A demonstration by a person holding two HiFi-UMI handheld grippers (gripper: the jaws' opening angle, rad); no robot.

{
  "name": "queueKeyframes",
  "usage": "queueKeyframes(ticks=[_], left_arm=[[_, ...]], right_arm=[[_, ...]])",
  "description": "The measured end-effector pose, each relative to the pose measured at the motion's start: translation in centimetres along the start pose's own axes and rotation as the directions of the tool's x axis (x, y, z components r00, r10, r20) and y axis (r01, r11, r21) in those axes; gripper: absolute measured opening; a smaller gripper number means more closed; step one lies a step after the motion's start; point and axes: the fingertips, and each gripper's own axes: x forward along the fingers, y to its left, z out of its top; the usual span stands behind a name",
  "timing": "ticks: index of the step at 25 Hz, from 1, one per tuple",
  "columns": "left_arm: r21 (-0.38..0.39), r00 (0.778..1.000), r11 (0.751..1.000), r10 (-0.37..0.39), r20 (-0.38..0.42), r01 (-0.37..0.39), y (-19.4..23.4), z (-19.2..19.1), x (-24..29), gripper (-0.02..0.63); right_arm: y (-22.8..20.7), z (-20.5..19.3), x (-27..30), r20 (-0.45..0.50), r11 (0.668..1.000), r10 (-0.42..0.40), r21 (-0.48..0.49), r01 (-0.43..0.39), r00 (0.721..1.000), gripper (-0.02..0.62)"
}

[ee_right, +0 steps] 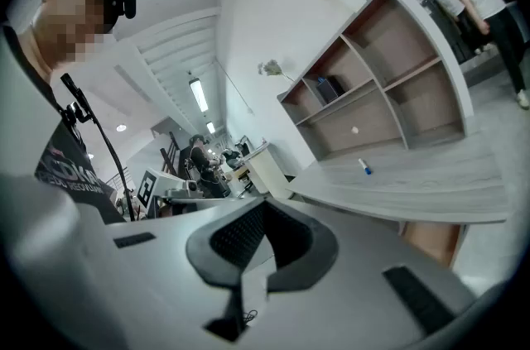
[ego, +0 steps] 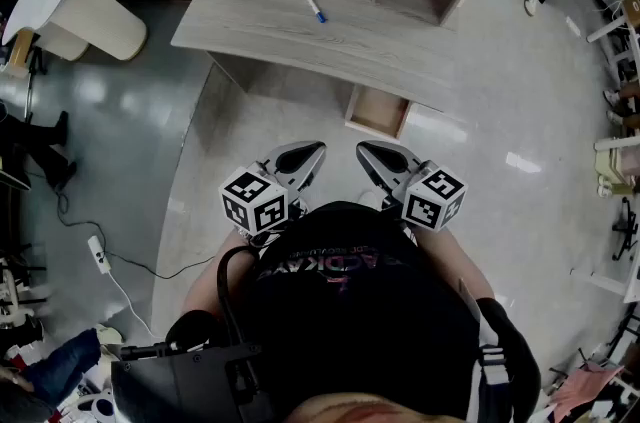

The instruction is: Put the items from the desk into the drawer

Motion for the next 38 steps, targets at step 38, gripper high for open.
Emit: queueKeyframes(ticks=[38], left_arm=[[-0.030, 1.000, 0.999, 0.011, 0.023, -0.011, 3.0, 0.5, -3.5, 0.011]], right_arm=[[2.2, -0.1, 3.3, -0.016, 0.999, 0.004, -0.040, -0.005, 1.000, 0.017]])
